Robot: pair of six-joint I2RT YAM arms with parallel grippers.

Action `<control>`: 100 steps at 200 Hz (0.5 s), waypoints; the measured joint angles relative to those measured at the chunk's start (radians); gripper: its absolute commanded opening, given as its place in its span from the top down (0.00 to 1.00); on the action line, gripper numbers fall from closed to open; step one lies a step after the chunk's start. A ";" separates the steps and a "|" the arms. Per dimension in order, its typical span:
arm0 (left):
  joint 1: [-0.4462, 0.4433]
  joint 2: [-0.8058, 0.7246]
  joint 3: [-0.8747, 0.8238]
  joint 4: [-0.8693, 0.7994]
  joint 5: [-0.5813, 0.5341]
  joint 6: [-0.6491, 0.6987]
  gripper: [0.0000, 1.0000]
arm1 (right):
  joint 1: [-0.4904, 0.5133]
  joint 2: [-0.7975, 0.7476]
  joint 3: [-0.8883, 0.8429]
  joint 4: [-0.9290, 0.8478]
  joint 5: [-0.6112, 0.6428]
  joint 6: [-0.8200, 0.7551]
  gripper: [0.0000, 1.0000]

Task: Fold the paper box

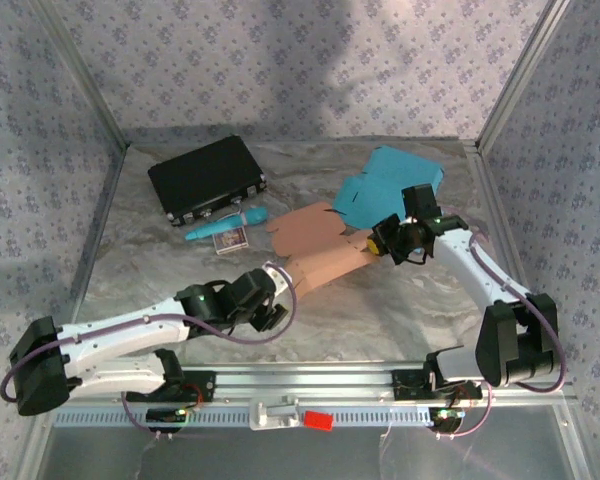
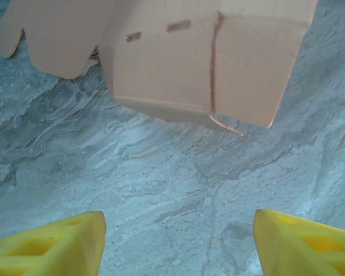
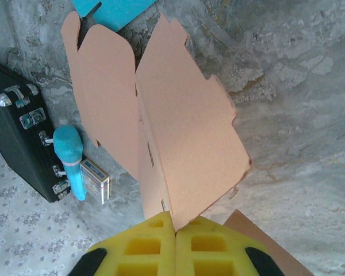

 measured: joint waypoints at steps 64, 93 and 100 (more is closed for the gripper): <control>-0.024 0.105 -0.011 0.238 -0.099 -0.028 0.11 | -0.009 0.013 0.040 -0.056 -0.013 0.062 1.00; -0.024 0.138 -0.010 0.303 -0.117 -0.054 0.11 | -0.009 0.014 0.040 -0.056 -0.017 0.093 1.00; -0.026 0.158 -0.007 0.309 -0.117 -0.056 0.12 | -0.009 0.014 0.040 -0.056 -0.018 0.099 1.00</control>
